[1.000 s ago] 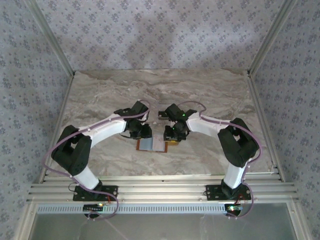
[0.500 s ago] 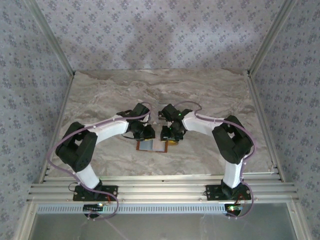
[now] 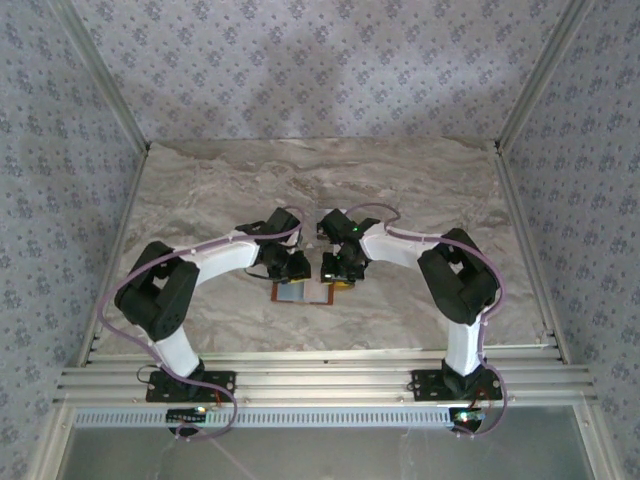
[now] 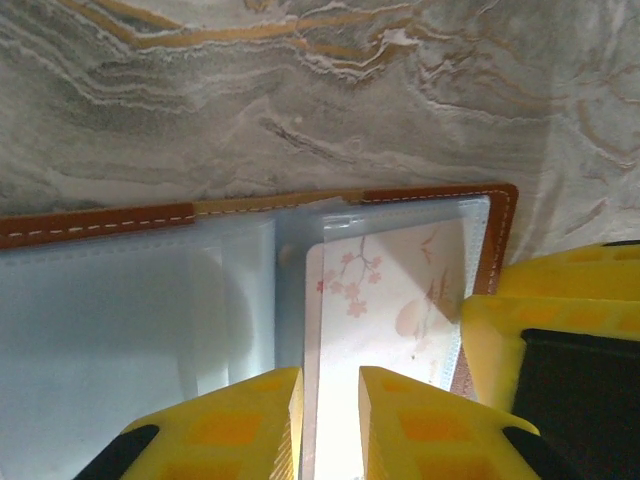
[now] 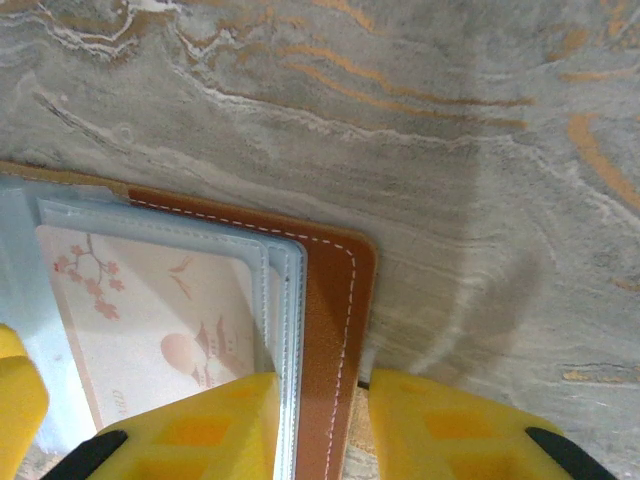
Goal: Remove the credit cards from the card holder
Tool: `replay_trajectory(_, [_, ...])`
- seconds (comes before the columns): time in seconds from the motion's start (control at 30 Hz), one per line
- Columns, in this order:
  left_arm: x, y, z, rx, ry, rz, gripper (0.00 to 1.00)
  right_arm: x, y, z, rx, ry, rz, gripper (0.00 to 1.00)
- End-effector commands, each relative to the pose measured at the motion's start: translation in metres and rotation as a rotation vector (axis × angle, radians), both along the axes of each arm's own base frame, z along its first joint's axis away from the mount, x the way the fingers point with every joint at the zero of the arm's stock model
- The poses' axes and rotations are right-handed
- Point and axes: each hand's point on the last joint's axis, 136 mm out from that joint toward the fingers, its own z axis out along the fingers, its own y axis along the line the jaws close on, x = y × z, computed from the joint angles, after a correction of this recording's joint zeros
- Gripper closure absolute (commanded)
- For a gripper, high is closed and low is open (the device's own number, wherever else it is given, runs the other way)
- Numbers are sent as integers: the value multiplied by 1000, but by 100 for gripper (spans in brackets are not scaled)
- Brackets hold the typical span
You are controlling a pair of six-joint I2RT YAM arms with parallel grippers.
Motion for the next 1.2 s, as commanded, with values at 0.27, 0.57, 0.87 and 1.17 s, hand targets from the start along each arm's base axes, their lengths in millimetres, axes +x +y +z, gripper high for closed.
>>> replay_trajectory(0.27, [-5, 5, -11, 37, 40, -15, 80, -8, -10, -13, -84, 34, 12, 71])
replay_trajectory(0.57, [-8, 13, -21, 92, 56, -24, 82, -9, -11, -13, -84, 38, 15, 71])
replay_trajectory(0.87, [-6, 31, -5, 176, -2, -25, 85, -10, -12, -11, -88, 40, 16, 72])
replay_trajectory(1.17, [0, 20, 13, 107, -37, -21, 84, -6, -12, 3, -72, 7, 5, 71])
